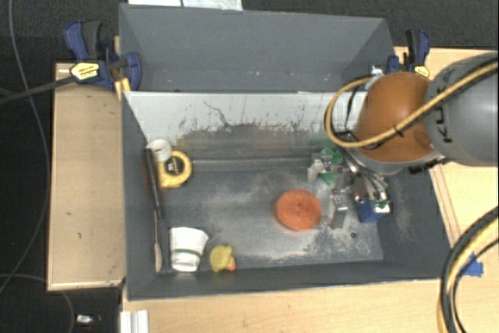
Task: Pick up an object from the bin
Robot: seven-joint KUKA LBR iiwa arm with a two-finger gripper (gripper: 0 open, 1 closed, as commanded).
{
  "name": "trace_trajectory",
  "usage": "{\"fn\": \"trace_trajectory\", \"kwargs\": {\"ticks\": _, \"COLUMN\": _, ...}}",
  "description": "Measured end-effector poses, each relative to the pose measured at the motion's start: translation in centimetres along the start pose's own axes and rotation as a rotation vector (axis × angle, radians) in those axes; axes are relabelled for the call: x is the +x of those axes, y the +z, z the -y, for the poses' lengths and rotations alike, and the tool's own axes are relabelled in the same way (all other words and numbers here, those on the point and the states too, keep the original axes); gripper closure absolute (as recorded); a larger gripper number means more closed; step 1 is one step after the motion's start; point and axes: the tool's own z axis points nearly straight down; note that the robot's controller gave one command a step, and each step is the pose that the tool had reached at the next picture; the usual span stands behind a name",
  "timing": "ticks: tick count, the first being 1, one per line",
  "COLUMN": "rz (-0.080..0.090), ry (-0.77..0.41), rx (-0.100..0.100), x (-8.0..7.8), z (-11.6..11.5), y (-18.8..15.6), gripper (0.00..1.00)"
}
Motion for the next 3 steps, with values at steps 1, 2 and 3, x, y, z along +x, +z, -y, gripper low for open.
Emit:
{"fn": "trace_trajectory", "kwargs": {"ticks": 1, "rz": -0.001, "ry": 0.093, "rx": -0.001, "x": -0.1, "z": -5.1, "y": 1.1, "gripper": 0.0}}
{"fn": "trace_trajectory", "kwargs": {"ticks": 2, "rz": 0.001, "ry": 0.196, "rx": 0.0, "x": 2.4, "z": -5.7, "y": 1.2, "gripper": 1.0}}
{"fn": "trace_trajectory", "kwargs": {"ticks": 3, "rz": 0.001, "ry": 0.197, "rx": 0.0, "x": 2.4, "z": -5.7, "y": 1.2, "gripper": 1.0}}
